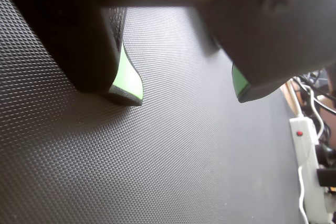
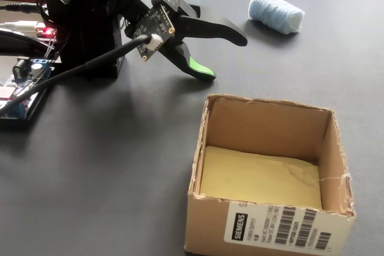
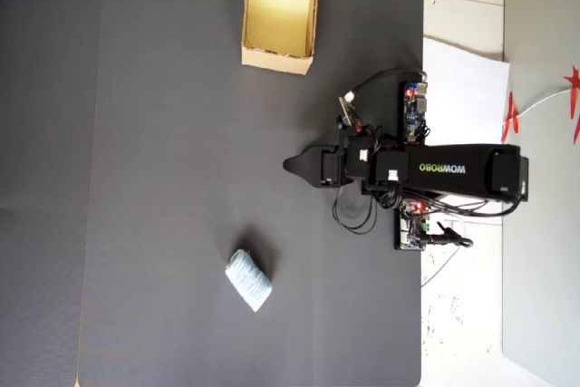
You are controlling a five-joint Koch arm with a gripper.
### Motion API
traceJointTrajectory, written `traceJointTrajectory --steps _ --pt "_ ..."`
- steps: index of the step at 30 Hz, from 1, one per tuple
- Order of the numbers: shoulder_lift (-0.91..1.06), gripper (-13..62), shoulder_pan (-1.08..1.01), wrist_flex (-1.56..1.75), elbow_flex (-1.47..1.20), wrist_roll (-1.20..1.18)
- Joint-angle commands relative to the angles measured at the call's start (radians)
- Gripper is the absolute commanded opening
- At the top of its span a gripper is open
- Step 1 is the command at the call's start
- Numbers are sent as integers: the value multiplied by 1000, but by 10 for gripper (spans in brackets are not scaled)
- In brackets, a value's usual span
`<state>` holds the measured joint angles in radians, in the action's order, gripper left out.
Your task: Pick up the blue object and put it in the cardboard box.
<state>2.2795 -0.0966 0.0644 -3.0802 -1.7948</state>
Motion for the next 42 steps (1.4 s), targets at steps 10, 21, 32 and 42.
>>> traceJointTrajectory --steps 10,21,32,42 --pt "89 340 3 -115 -38 3" --pt "87 340 14 -103 -38 20" --pt "89 340 155 29 -37 20" --pt "89 340 339 161 -37 20"
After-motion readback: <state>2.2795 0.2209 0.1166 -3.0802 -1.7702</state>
